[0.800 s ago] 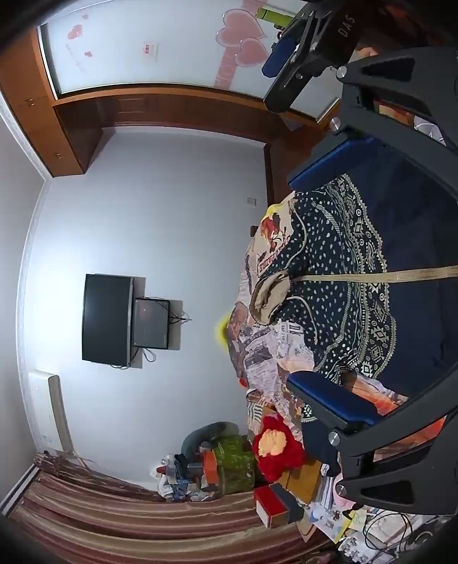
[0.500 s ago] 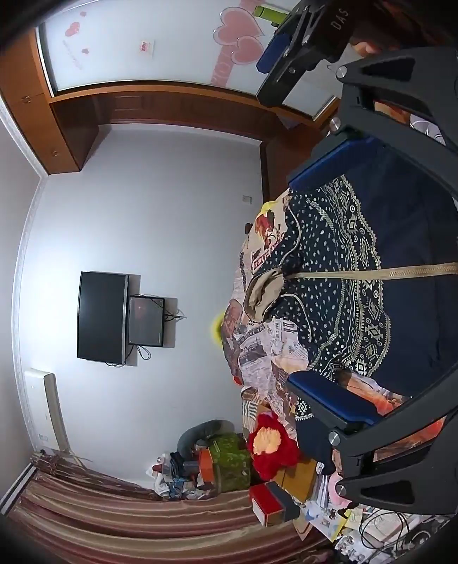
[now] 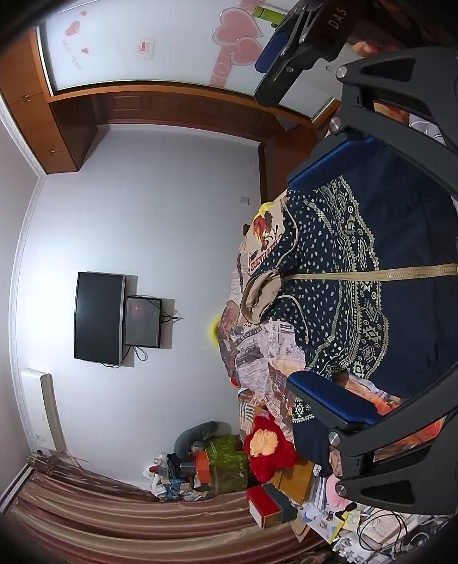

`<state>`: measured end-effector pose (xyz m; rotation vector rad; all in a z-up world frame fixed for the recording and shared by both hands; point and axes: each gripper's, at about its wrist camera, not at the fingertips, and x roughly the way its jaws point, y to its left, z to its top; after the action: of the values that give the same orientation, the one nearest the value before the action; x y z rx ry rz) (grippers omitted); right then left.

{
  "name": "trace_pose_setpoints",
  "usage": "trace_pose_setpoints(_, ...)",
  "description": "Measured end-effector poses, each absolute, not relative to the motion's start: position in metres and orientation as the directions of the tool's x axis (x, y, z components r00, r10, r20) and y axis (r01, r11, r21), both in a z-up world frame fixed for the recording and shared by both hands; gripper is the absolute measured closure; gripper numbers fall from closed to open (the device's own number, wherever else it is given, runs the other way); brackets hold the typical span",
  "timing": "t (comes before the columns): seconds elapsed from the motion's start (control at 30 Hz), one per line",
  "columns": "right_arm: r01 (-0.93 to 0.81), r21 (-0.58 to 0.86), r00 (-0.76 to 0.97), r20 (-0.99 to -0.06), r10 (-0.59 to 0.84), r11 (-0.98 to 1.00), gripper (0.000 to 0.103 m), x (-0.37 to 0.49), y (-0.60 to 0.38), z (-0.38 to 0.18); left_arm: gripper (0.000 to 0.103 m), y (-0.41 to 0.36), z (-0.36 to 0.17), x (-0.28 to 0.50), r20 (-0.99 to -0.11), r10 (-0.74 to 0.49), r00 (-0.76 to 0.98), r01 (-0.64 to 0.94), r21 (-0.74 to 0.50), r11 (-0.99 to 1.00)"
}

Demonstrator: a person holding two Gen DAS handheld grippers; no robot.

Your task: Fold large clothes

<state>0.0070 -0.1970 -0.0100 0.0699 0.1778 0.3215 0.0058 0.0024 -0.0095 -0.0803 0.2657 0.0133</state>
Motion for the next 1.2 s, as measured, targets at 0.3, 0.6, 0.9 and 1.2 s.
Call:
trace_pose_setpoints(0.3, -0.308, 0.096, 0.933, -0.166, 0.320, 0.947, 0.000, 0.0079, -0.1971, -0.0091, 0.000, 0.0039, -0.0110, 0.0066, -0.269, 0.002, 0.963, -0.024, -0.080, 0.997)
trace_pose_setpoints(0.6, -0.308, 0.097, 0.932, -0.167, 0.320, 0.946, 0.000, 0.0071, -0.1975, -0.0073, 0.000, 0.0047, -0.0134, 0.0083, -0.273, 0.003, 0.962, -0.026, -0.081, 0.996)
trace_pose_setpoints(0.9, -0.308, 0.097, 0.932, -0.170, 0.320, 0.947, 0.000, 0.0111, -0.1967, -0.0124, 0.000, 0.0055, -0.0154, 0.0101, -0.274, 0.006, 0.962, -0.031, -0.086, 0.996)
trace_pose_setpoints(1.2, -0.308, 0.098, 0.932, -0.170, 0.321, 0.946, 0.000, 0.0119, -0.1966, -0.0129, 0.000, 0.0065, -0.0145, 0.0111, -0.271, 0.007, 0.963, -0.031, -0.085, 0.996)
